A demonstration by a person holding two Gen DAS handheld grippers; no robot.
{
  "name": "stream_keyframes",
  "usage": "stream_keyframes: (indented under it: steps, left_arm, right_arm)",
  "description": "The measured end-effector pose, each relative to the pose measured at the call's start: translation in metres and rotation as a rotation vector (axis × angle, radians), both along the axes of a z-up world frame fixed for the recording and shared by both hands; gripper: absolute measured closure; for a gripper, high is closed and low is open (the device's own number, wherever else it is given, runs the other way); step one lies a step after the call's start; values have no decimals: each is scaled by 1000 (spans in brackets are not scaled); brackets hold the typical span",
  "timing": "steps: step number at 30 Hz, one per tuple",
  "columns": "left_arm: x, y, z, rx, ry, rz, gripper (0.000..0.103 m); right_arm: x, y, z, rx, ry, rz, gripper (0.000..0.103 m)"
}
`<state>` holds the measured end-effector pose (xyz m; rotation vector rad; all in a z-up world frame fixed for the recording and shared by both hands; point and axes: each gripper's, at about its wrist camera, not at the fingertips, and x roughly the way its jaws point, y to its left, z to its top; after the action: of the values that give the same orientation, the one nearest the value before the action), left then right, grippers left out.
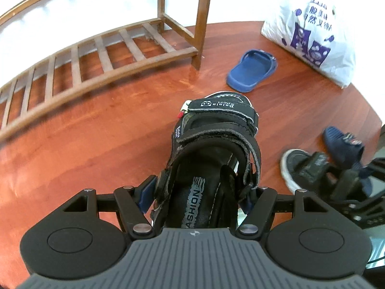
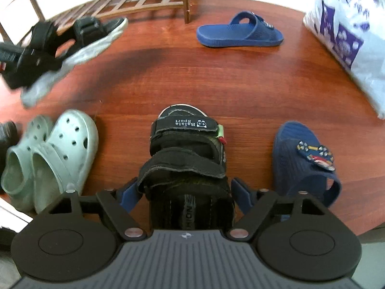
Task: Organize scattered shoes
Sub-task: 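Set both black sandals side by side beside the mint clogs with both tools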
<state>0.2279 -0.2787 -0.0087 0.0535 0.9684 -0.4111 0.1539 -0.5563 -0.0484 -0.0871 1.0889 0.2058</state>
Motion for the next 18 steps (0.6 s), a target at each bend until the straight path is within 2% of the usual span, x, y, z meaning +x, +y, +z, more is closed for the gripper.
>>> stream_keyframes:
  steps: [10,18]
  left_arm:
    - [-42,-51,-1,-101,122,237,34]
    - [-63,-92,0,-96,136,314,36]
  right_arm:
    - [21,-30,1,44,21,-19,28]
    - [35,-52,3,71,38,-2,27]
